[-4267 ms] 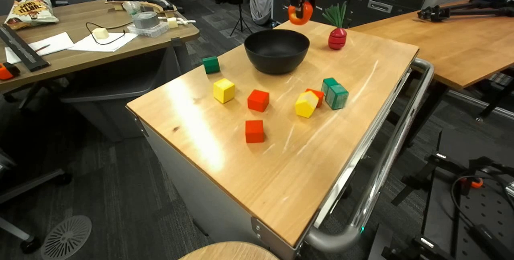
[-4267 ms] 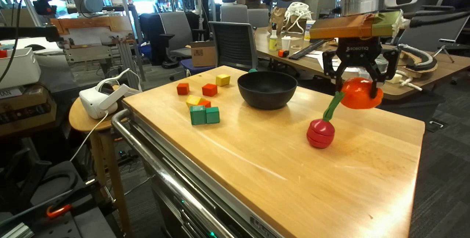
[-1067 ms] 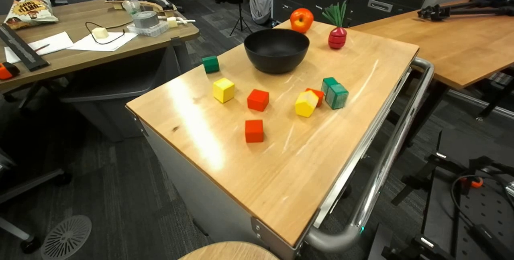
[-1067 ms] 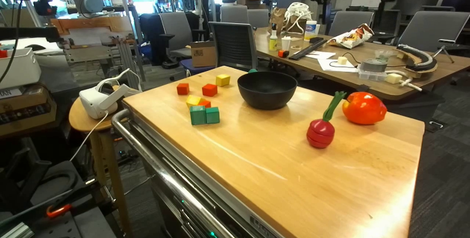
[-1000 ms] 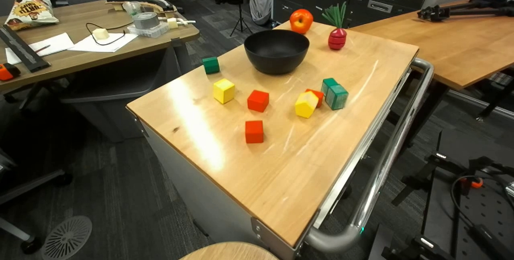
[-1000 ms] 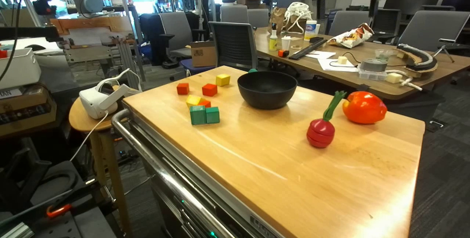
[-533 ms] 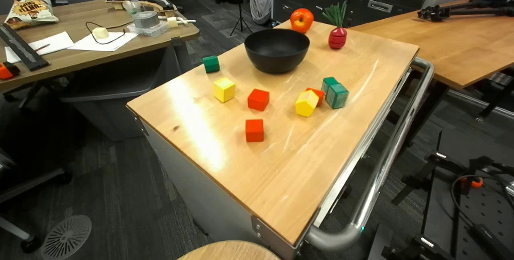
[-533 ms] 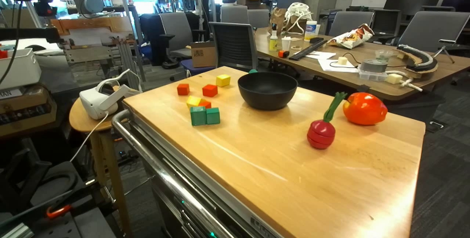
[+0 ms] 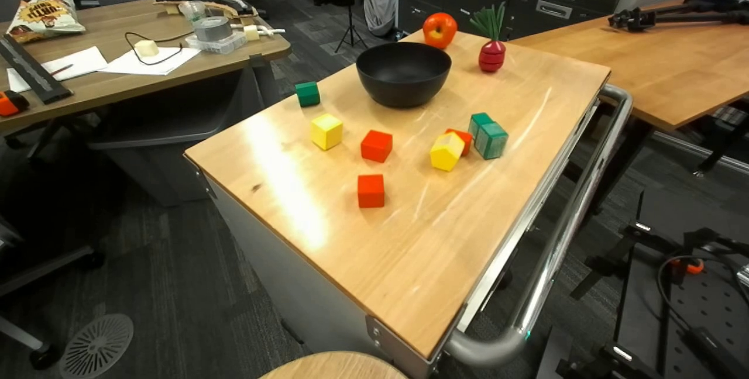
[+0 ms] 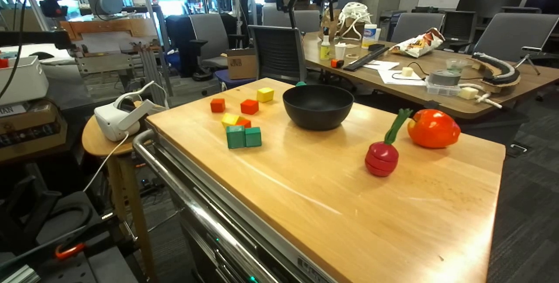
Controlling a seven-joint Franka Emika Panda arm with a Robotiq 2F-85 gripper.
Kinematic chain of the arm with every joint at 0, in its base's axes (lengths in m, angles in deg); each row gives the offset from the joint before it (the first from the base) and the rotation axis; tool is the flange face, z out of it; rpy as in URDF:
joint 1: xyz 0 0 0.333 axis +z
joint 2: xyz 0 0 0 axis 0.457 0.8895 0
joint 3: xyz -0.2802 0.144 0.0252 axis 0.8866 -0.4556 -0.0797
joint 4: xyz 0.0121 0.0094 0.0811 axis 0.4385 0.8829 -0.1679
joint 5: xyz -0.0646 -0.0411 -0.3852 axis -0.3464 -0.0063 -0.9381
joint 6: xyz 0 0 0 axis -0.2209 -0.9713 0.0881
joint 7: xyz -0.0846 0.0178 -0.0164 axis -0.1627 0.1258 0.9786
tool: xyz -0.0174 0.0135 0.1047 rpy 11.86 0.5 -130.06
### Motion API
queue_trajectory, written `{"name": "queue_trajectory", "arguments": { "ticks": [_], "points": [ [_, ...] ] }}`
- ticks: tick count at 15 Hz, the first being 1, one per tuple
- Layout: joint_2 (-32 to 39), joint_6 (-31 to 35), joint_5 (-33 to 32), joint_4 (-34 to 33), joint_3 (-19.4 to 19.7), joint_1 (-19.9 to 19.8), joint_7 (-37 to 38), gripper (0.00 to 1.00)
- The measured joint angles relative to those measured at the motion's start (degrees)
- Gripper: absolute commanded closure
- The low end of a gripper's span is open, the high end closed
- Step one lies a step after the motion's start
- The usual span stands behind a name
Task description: Move the apple to the top right corner of the countertop, place all the blocks inside the black bowl, put the radish in the bowl
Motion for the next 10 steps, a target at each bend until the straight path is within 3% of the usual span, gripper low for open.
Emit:
{"name": "queue_trajectory", "arguments": {
  "ticks": [6, 10],
  "points": [
    [1.47, 0.0, 2.11, -0.42, -0.4, 0.01, -0.14, 0.0],
    [6.6, 0.36, 2.23, -4.63, -1.16, 1.28, -0.22, 0.0]
  ]
}}
